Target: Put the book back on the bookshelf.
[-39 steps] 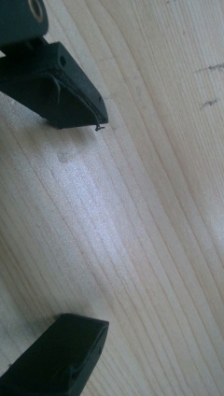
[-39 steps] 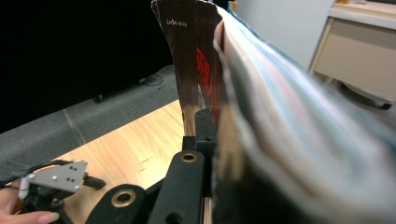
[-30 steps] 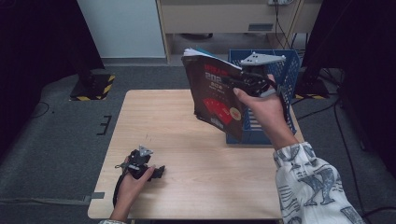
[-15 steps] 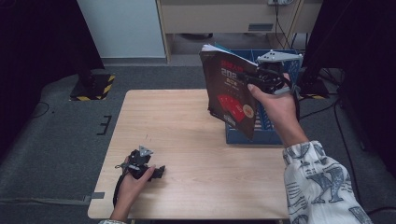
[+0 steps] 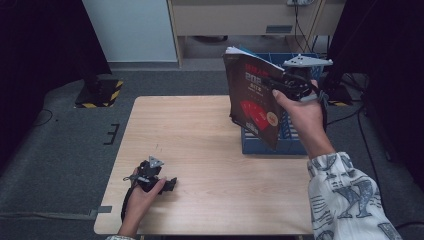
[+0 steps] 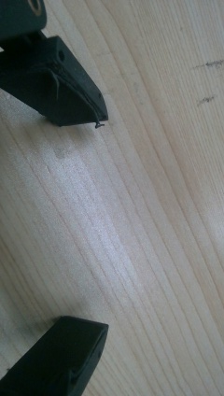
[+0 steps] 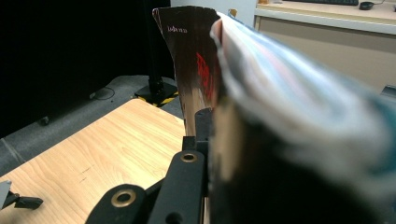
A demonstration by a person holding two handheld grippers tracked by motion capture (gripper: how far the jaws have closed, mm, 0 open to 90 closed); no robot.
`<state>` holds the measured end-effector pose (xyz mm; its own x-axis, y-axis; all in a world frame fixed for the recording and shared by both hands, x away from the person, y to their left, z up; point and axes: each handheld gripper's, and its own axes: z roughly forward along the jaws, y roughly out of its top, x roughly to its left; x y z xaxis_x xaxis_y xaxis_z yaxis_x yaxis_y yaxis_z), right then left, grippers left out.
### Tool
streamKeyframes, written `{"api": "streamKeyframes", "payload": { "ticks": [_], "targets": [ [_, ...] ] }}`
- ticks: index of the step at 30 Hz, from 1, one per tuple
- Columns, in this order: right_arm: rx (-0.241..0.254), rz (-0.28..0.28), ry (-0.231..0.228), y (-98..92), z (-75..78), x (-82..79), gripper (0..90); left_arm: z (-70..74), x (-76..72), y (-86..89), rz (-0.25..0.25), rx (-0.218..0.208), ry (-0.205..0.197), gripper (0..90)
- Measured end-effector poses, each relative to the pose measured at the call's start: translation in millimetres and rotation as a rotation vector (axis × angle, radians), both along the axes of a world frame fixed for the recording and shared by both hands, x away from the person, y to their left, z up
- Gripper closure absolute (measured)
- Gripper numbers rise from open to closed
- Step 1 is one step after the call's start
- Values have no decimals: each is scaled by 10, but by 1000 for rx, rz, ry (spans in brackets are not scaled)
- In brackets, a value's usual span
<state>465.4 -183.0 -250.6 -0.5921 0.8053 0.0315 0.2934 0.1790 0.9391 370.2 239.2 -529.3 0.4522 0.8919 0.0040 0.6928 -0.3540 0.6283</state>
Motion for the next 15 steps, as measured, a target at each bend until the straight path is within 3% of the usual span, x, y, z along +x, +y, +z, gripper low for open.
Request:
{"api": "streamKeyframes", "payload": {
  "ticks": [15],
  "targets": [
    [14, -47, -13, -220, 23, -22, 871, -6, -3, -2, 2, -3, -6, 4]
  ]
}}
